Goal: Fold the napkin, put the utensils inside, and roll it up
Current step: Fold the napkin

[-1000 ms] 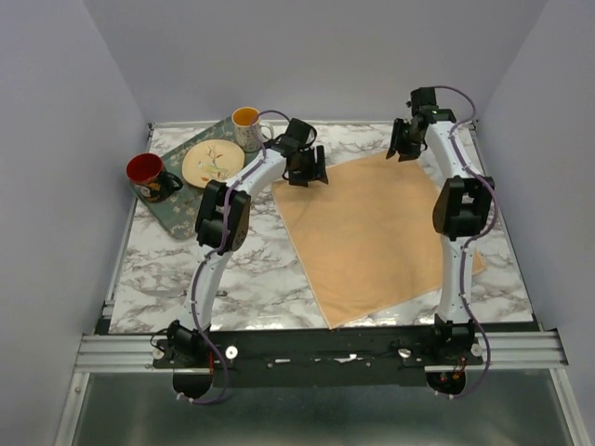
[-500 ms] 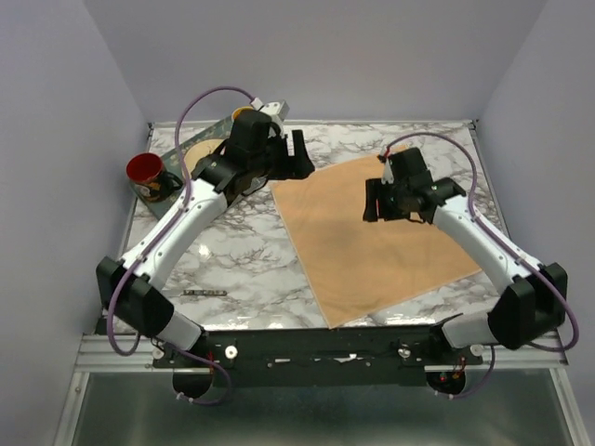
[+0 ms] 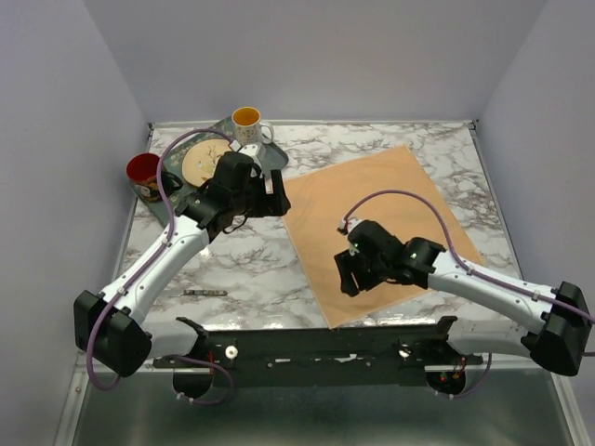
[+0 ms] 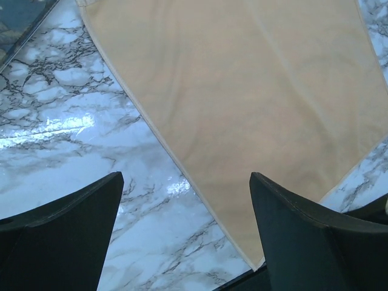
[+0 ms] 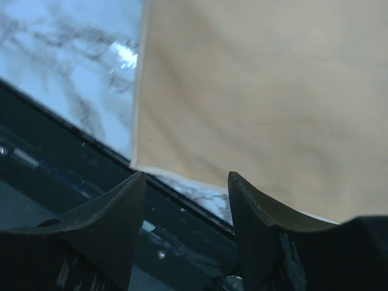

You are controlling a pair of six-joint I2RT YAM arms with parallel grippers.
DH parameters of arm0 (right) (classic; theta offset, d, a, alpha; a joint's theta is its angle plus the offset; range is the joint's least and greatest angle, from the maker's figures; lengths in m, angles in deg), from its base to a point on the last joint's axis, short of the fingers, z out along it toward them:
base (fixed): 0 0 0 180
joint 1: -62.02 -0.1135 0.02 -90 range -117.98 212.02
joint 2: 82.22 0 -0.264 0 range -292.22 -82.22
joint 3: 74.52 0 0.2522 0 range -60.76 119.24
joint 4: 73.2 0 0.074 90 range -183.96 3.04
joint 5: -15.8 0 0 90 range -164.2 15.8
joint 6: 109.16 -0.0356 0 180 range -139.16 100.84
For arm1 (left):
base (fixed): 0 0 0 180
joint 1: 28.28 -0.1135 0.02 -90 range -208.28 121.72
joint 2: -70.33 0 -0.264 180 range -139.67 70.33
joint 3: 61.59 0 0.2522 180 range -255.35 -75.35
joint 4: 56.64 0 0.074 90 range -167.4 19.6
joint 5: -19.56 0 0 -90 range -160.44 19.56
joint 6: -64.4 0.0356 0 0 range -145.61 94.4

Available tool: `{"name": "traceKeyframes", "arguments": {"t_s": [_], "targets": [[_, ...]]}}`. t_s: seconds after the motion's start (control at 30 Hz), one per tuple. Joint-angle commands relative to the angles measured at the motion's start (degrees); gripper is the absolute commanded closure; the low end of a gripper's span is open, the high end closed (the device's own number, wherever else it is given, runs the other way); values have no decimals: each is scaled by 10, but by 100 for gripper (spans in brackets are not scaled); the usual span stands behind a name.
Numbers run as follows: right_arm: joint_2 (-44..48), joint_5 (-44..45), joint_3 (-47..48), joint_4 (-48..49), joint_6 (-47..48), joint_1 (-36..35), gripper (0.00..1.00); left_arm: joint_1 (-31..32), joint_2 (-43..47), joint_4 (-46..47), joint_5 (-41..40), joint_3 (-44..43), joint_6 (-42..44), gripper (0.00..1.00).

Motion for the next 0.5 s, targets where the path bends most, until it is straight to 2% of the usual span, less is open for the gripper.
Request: {"name": "traceKeyframes", "arguments": {"t_s": [0.0,0.07,0.13,0.3,0.47], "targets": [[-41,73,-1,-12,-50,-153,41,-14,20,18,-13,3,-1,5],[-69,90,4,-12,-52,-199,51,-18,20,22,-7,5,1,5],[-89,97,9,-8,-49,-222,52,-21,16,22,-3,6,3,5],[-154,98,33,4,-23,-284,49,-24,17,24,-4,16,9,5],[-195,95,35,37,7,-296,44,-30,18,29,-6,30,10,6]]}}
